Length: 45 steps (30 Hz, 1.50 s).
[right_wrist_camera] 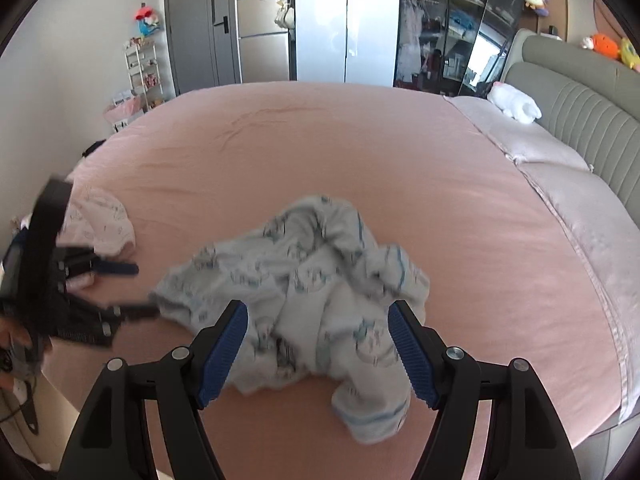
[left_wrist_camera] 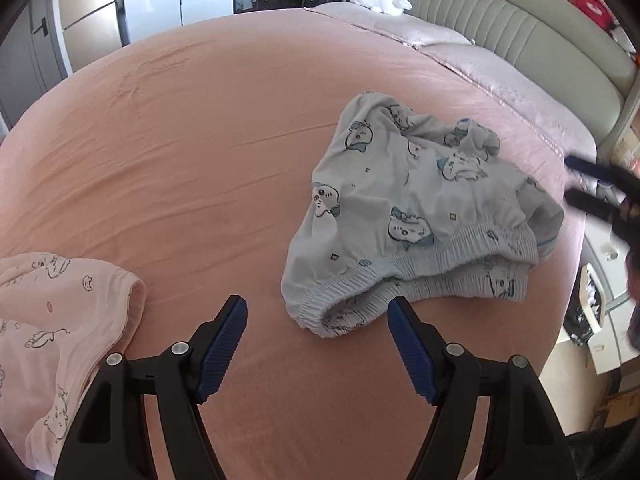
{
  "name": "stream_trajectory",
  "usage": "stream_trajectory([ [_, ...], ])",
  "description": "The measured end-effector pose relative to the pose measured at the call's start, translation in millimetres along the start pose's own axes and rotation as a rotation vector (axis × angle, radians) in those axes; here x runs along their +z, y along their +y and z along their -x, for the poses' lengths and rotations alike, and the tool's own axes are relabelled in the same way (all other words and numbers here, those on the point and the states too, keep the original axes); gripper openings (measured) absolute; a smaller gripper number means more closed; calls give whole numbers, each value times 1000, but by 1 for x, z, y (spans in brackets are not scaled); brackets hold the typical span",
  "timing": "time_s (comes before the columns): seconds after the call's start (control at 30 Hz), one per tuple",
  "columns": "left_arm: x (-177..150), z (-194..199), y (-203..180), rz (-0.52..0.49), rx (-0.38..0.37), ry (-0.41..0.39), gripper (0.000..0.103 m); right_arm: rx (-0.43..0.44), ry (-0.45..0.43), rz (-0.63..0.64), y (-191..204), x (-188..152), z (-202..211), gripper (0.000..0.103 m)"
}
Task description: Fold clothes
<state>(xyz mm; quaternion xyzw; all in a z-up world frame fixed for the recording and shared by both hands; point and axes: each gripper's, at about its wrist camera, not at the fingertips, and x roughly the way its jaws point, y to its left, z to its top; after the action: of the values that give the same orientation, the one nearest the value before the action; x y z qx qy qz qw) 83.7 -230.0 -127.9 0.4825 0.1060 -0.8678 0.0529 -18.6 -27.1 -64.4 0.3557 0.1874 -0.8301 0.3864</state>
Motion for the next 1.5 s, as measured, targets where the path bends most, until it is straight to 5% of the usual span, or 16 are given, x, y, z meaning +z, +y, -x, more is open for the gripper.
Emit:
stream_trajectory([
  [0.1,0,-11,0,6,22,33,42,-10,14,29,11,-21,-7,72],
  [0.47,-2,-23,-7,11,27,52,16,11,7,47,30,-52,-23,72],
  [1.07,22,8,-1,79,-39,-44,12,-40,3,-30,44,-76,-52,72],
  [1.13,26,11,-1,90,-39,-59,12,-50,16,-62,40,-76,-58,68],
  [1.4,41,32,5,141,-47,-136,10,-166,15,-101,27,-65,-54,9],
  [1.5,44,43,4,146,-59,-170,10,-200,-3,-106,21,-56,-44,7],
])
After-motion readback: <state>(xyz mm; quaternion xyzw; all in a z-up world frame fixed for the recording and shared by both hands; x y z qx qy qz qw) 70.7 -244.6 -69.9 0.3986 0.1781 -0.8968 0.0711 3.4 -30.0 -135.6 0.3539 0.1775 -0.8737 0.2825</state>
